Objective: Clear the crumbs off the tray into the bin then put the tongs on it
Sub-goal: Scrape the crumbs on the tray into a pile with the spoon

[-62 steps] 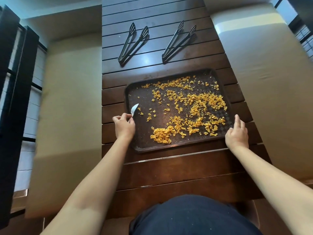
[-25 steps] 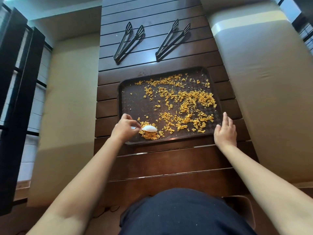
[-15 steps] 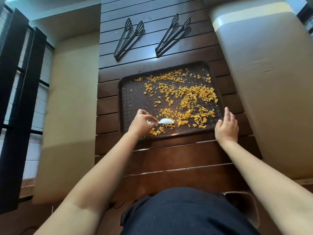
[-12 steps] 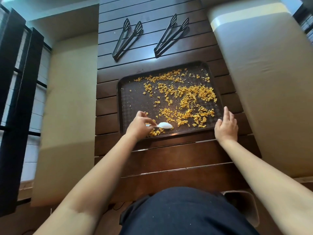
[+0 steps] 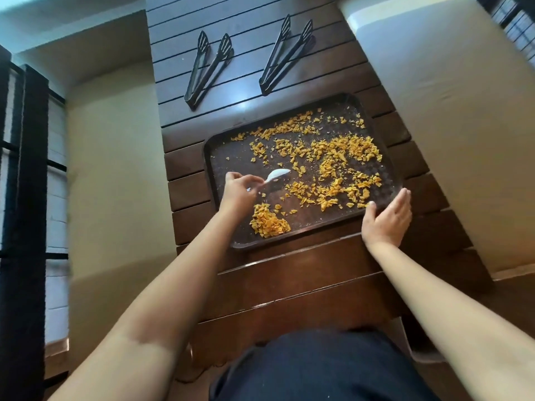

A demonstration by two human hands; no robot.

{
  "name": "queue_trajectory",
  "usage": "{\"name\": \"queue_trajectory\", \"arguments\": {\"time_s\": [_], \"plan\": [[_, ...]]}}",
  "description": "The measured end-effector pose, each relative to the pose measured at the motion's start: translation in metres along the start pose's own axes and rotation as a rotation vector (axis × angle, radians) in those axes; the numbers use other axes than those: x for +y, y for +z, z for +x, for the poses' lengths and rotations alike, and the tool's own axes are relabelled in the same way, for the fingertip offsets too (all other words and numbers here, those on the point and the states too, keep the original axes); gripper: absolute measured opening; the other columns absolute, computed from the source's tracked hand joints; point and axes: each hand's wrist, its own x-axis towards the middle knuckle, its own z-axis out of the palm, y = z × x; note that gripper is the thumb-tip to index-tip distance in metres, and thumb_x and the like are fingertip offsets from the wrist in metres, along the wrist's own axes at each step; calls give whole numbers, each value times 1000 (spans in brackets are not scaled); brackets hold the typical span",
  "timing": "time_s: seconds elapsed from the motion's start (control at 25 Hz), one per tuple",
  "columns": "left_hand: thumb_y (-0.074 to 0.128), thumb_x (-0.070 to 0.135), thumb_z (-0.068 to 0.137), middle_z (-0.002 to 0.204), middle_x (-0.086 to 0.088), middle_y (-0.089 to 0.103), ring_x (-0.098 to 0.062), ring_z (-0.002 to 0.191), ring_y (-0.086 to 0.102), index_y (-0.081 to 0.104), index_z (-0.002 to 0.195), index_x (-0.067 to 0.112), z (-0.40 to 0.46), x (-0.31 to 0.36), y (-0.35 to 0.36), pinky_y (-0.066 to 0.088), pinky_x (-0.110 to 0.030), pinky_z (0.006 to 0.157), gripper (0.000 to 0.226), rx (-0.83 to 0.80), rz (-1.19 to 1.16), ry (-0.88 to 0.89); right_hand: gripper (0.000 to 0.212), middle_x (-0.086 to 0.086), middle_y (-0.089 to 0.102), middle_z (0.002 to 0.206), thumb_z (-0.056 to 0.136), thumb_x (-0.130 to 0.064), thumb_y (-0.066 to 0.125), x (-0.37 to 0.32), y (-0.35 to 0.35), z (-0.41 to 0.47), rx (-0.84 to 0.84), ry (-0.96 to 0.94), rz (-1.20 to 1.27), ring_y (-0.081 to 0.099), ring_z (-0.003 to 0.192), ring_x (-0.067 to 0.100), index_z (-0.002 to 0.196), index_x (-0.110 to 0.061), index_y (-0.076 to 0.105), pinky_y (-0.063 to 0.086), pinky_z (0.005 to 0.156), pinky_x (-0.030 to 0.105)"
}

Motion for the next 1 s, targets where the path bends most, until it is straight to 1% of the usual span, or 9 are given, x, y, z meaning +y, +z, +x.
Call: {"name": "queue_trajectory", "arguments": {"time_s": [0.04,0.08,0.16,0.24,0.44,0.56,0.68,0.84,1.0], "plan": [[59,20,90,125,-7,38,-9,101,42,69,106,19,5,6,5,41,-8,71,18,-43,3,9,70,20,14,153,95,-31,46,-2,4,-6,19,22,-2,15,141,32,147,0,11,10,115,42],[59,21,90,125,-6,38,-9,101,41,69,106,18,8,8,10,42,-9,73,19,-91,25,28,70,20,16,153,95,-33,44,-4,7,-10,40,39,-5,15,141,32,147,-1,11,9,114,42],[61,25,88,123,-4,39,-9,102,40,70,104,20,10,6,16,42,-18,82,19,-178,90,75,72,20,19,152,92,-41,35,-5,10,-14,68,50,-25,17,141,31,147,-1,12,9,114,42],[63,26,87,119,-2,40,-10,103,42,72,100,21,8,-5,14,45,-23,86,16,-228,132,103,75,21,21,151,88,-45,29,-5,11,-16,85,44,-63,18,141,31,147,-1,12,10,114,42],[66,28,85,108,3,39,-10,102,42,73,93,26,4,-45,-24,42,-25,87,11,-378,283,164,81,21,25,150,86,-50,32,-9,14,-18,124,22,-142,19,140,32,146,0,14,12,114,44],[67,28,84,109,3,41,-10,105,41,73,92,26,9,-53,-41,41,-27,90,10,-345,244,178,81,20,26,149,85,-50,34,-10,15,-18,147,36,-165,20,139,32,146,-1,16,12,114,45],[66,25,85,110,3,41,-10,106,41,73,92,26,14,-41,-30,41,-26,92,9,-284,170,231,80,20,27,149,85,-50,34,-11,17,-17,165,41,-171,21,139,31,147,-2,16,13,114,44],[65,23,86,122,-2,41,-13,111,44,73,95,26,5,-32,-3,43,-28,95,12,-394,288,362,80,19,26,150,85,-50,34,-8,19,-17,180,47,-174,21,140,31,147,-3,16,14,114,43],[67,27,84,123,-1,40,-11,108,45,74,94,26,4,-52,-24,45,-30,93,12,-423,388,402,80,18,26,150,85,-50,34,-8,19,-17,187,46,-179,21,140,30,147,-3,16,13,114,42]]}}
